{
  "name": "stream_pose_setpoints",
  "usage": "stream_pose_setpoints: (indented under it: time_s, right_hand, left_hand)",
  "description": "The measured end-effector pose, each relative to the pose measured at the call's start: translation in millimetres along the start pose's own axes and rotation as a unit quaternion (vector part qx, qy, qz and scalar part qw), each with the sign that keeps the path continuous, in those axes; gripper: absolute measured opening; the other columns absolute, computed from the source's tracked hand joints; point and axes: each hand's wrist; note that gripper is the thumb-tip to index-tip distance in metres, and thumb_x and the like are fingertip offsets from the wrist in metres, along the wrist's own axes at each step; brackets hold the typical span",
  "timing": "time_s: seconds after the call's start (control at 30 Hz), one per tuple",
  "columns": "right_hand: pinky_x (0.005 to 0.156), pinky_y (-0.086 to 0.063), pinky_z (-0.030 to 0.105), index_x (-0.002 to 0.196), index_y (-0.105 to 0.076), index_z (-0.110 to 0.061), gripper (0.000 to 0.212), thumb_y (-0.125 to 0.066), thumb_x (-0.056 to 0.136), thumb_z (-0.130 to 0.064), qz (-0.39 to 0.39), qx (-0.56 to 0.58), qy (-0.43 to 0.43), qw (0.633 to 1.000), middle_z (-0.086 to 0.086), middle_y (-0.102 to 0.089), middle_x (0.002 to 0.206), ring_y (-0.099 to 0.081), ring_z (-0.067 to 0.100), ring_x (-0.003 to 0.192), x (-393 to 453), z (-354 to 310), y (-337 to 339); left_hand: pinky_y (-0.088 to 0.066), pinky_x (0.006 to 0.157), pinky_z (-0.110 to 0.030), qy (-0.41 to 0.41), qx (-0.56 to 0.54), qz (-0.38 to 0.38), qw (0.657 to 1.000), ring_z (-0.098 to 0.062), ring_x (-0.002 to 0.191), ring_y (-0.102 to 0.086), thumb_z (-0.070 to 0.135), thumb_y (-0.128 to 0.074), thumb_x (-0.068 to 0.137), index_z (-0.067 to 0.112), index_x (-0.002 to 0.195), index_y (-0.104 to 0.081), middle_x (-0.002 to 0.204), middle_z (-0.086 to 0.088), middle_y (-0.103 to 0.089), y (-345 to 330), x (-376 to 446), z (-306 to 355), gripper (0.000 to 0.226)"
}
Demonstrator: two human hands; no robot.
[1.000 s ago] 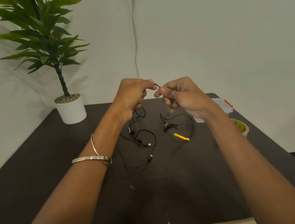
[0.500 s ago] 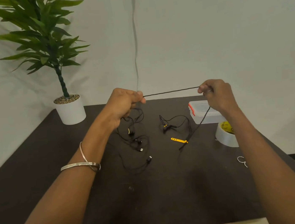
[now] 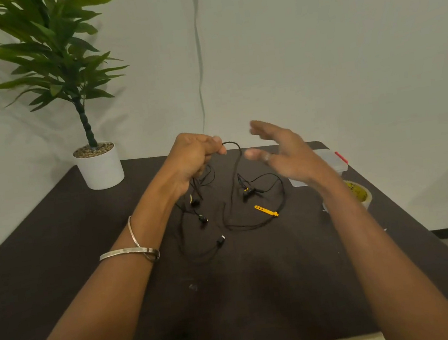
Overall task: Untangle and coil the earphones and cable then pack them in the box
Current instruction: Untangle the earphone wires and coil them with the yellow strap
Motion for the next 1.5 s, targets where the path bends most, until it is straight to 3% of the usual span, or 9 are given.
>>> stream_pose_setpoints:
  time_s: [0.13,0.23,0.6,0.7,0.8,0.93,1.03,1.3,1.5]
  right_hand:
    - [0.086,-0.049,0.03,0.097,-0.071,-0.015,0.014,-0.057,0.096,-0.017,0.021,0.077,0.061,0.995,0.0,-0.071,0.089,-0.065,0.009,0.089,6.2,-16.8,-16.6]
    - [0.056,-0.049,0.027,0.082,-0.067,-0.011,0.025,-0.049,0.099,-0.011,0.003,0.207,0.042,0.977,0.0,-0.052,0.061,-0.049,0.009,0.051,5.3,-9.7,-18.3]
    - [0.053,-0.036,0.018,0.076,-0.065,-0.014,0.032,-0.045,0.101,-0.01,0.014,0.097,-0.052,0.994,-0.004,-0.05,0.058,-0.043,0.002,0.051,-28.1,75.8,17.0]
    - [0.077,-0.046,0.02,0.096,-0.069,-0.014,0.013,-0.057,0.096,-0.017,-0.063,0.051,-0.082,0.993,0.0,-0.067,0.092,-0.058,0.004,0.085,-24.5,64.4,17.6]
    - [0.102,-0.038,0.022,0.132,-0.054,-0.013,0.049,-0.068,0.087,-0.026,-0.042,0.029,-0.032,0.998,-0.007,-0.06,0.125,-0.053,0.004,0.117,-12.2,32.5,12.4]
    - [0.079,-0.056,0.024,0.119,-0.063,-0.004,0.03,-0.065,0.09,-0.011,-0.006,0.178,0.017,0.984,0.007,-0.071,0.091,-0.067,0.012,0.078,2.7,-13.4,-4.8]
    - [0.049,-0.041,0.019,0.092,-0.072,-0.007,0.014,-0.059,0.094,-0.01,0.005,0.16,0.03,0.987,0.003,-0.058,0.061,-0.046,0.005,0.048,6.5,-19.0,-5.2]
    - [0.044,-0.03,0.009,0.08,-0.07,-0.009,0.024,-0.052,0.096,-0.009,0.156,0.109,-0.055,0.98,0.002,-0.049,0.055,-0.041,0.0,0.044,3.3,28.9,24.4]
    - [0.064,-0.039,0.022,0.085,-0.073,-0.011,0.022,-0.053,0.094,-0.009,0.228,0.028,-0.171,0.958,0.002,-0.067,0.076,-0.058,0.019,0.084,-4.6,59.6,28.7]
  left_hand:
    - [-0.015,0.046,-0.024,-0.011,-0.005,-0.015,1.0,-0.009,0.043,-0.019,0.017,-0.056,0.094,0.005,0.076,-0.069,0.044,0.009,-0.031,-2.3,1.9,7.4,0.026]
    - [-0.015,0.044,-0.024,-0.015,-0.019,-0.013,1.0,-0.008,0.041,-0.019,0.016,-0.055,0.095,0.008,0.07,-0.066,0.044,0.009,-0.029,1.7,1.9,9.7,0.028]
    - [-0.012,0.039,-0.023,0.004,-0.136,0.093,0.986,-0.007,0.038,-0.017,0.014,-0.048,0.097,0.01,0.069,-0.059,0.045,0.008,-0.025,34.4,7.5,-7.5,0.03]
    - [-0.013,0.039,-0.022,0.004,-0.123,0.078,0.989,-0.007,0.039,-0.017,0.019,-0.049,0.098,0.01,0.072,-0.06,0.045,0.008,-0.026,22.9,6.6,-7.1,0.031]
    - [-0.014,0.043,-0.024,0.009,-0.067,0.036,0.997,-0.01,0.043,-0.018,0.017,-0.053,0.095,0.01,0.073,-0.065,0.047,0.007,-0.028,6.9,1.5,0.8,0.026]
    - [-0.016,0.044,-0.024,-0.004,-0.019,-0.031,0.999,-0.01,0.043,-0.02,0.028,-0.056,0.095,0.011,0.072,-0.067,0.049,0.005,-0.03,-14.2,-2.6,10.1,0.03]
    - [-0.017,0.044,-0.023,-0.005,-0.025,-0.047,0.999,-0.01,0.042,-0.019,0.034,-0.056,0.095,0.009,0.076,-0.069,0.049,0.005,-0.029,-7.9,-1.5,11.5,0.033]
    - [-0.014,0.038,-0.018,0.041,-0.112,-0.046,0.992,-0.007,0.037,-0.017,0.024,-0.054,0.097,0.003,0.078,-0.065,0.045,0.005,-0.026,13.4,-3.1,-6.6,0.03]
    - [-0.015,0.036,-0.018,0.074,-0.105,-0.033,0.991,-0.006,0.037,-0.018,0.023,-0.054,0.097,0.003,0.08,-0.065,0.047,0.005,-0.027,18.2,-3.6,-18.8,0.029]
Point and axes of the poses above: each hand's wrist, its own x-axis towards the middle knuckle, its own y-axis out of the back of the hand, z = x × y
